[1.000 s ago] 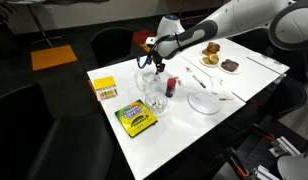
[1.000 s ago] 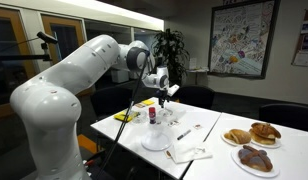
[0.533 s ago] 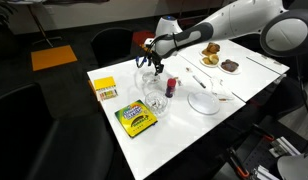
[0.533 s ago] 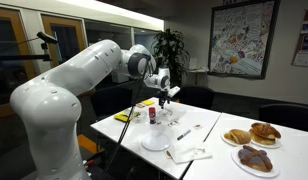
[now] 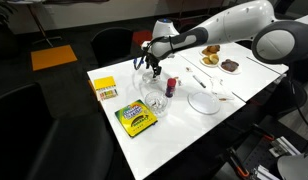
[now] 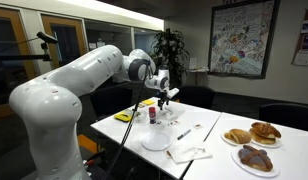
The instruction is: Put the lid on the glass bowl
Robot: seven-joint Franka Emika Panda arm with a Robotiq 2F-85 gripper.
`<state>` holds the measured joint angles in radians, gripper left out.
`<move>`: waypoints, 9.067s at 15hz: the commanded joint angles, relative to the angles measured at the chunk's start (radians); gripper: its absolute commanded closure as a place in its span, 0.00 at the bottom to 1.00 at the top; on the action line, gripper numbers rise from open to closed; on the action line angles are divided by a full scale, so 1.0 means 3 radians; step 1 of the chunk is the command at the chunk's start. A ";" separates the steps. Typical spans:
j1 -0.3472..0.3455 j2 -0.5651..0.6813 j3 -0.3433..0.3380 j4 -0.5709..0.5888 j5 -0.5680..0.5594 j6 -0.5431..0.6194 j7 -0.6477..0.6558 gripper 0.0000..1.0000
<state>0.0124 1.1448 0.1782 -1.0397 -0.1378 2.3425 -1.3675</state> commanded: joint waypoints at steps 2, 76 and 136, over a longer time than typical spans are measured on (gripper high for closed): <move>0.0041 0.0152 -0.0034 0.0295 0.0082 -0.0230 0.0084 0.20; 0.0544 -0.1323 0.0429 -0.1533 -0.0294 -0.0252 0.1441 0.96; 0.0319 -0.2215 0.0207 -0.3216 -0.0253 0.0671 0.2288 0.96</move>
<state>0.1196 0.4847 0.2373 -1.9886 -0.2196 2.5164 -0.6646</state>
